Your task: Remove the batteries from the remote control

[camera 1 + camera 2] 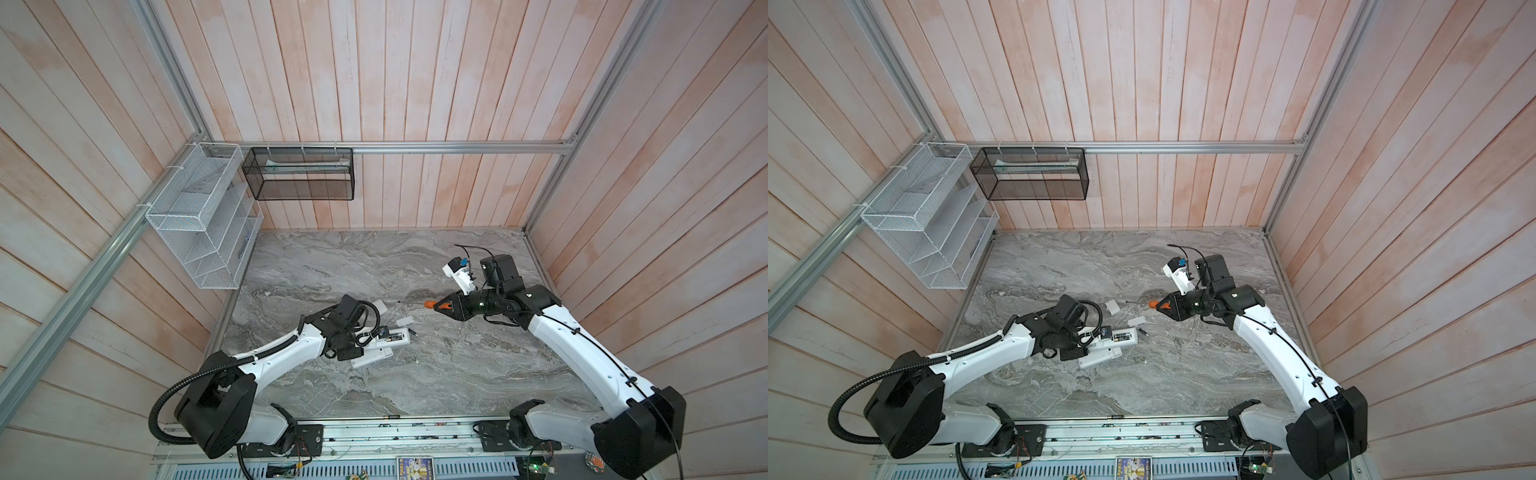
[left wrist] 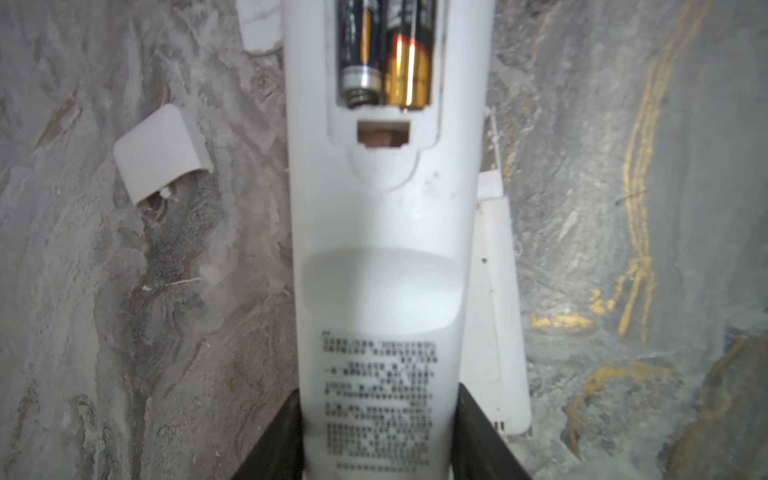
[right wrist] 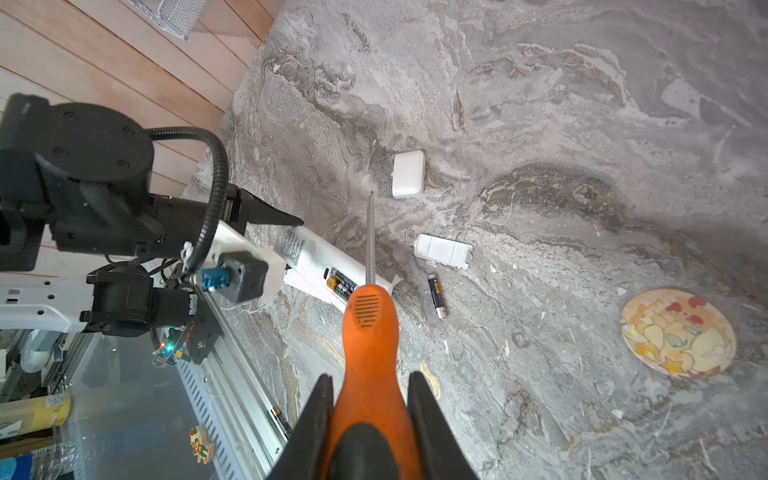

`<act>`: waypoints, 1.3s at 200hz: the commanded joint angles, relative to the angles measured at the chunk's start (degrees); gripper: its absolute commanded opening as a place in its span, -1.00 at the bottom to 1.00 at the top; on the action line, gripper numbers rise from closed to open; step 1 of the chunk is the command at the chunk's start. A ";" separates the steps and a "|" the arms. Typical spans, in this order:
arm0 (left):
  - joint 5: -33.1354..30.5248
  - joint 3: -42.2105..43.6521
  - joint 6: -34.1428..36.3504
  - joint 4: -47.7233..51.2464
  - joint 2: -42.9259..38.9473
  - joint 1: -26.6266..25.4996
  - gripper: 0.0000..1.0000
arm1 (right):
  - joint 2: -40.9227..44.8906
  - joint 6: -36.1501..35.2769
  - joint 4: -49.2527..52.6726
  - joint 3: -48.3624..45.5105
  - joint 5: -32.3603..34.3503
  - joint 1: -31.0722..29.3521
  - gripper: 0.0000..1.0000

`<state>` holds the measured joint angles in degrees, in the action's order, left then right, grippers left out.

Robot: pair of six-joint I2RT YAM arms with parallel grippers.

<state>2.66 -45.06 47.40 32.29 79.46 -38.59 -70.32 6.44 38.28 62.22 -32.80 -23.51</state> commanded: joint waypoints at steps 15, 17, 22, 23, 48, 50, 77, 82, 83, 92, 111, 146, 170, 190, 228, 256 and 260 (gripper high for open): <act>-0.63 -0.29 -1.39 2.56 -0.64 -4.38 -0.75 | 0.52 1.38 7.55 2.74 1.79 0.19 -1.00; -0.46 -0.51 -1.62 2.92 -0.47 -4.61 -0.76 | 0.53 1.52 7.83 2.74 1.84 0.17 -1.00; -0.08 -1.00 -2.61 3.95 -0.09 -5.15 -0.76 | 0.83 1.92 8.50 2.74 1.92 0.21 -1.00; -0.01 -1.09 -2.86 4.20 -0.01 -5.30 -0.76 | 0.86 2.00 8.62 2.74 1.94 0.22 -1.00; 0.75 -2.19 -8.16 8.19 1.81 -9.66 -0.78 | 1.93 4.37 13.34 2.51 4.98 -0.68 -1.00; 0.94 -2.26 -8.67 8.41 2.01 -9.97 -0.78 | 2.03 4.53 13.67 2.46 5.36 -0.80 -1.00; 3.03 -2.54 -14.43 10.36 3.93 -13.32 -0.80 | 3.34 6.00 17.95 1.62 7.91 -3.04 -1.00; 3.21 -2.42 -15.17 10.43 4.25 -13.59 -0.81 | 3.65 6.27 18.40 1.40 7.94 -3.43 -1.00; 3.27 -2.41 -15.33 10.43 4.32 -13.65 -0.81 | 3.72 6.33 18.45 1.32 7.89 -3.50 -1.00; 3.59 -2.49 -16.65 10.57 4.99 -13.84 -0.82 | 4.49 6.84 18.75 0.80 7.78 -3.94 -1.00; 3.29 -2.40 -18.09 10.42 5.70 -13.91 -0.83 | 6.11 7.54 19.30 -0.54 6.38 -4.27 -1.00; 1.13 -1.53 -18.75 9.87 5.52 -13.96 -0.83 | 6.88 8.04 23.10 -1.35 4.50 -6.56 -1.00; 0.79 -1.07 -18.79 9.03 5.74 -13.95 -0.83 | 6.77 8.06 24.81 -2.33 3.63 -8.37 -1.00; 0.33 -0.60 -18.83 8.66 5.95 -14.13 -0.83 | 6.50 7.71 26.16 -2.71 3.09 -9.33 -1.00; -0.41 -0.26 -18.76 8.40 5.00 -14.26 -0.83 | 6.51 7.32 27.28 -3.41 1.58 -10.73 -1.00; -0.46 0.22 -18.74 8.05 4.38 -14.32 -0.83 | 5.96 7.71 25.44 -4.65 0.47 -11.62 -1.00; -0.46 0.22 -18.74 8.13 4.25 -14.32 -0.83 | 5.92 7.69 25.15 -4.85 0.30 -11.69 -1.00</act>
<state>3.75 -45.84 29.47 41.36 84.97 -52.69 -64.07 13.96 63.51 58.50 -30.13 -34.35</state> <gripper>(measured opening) 0.501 0.265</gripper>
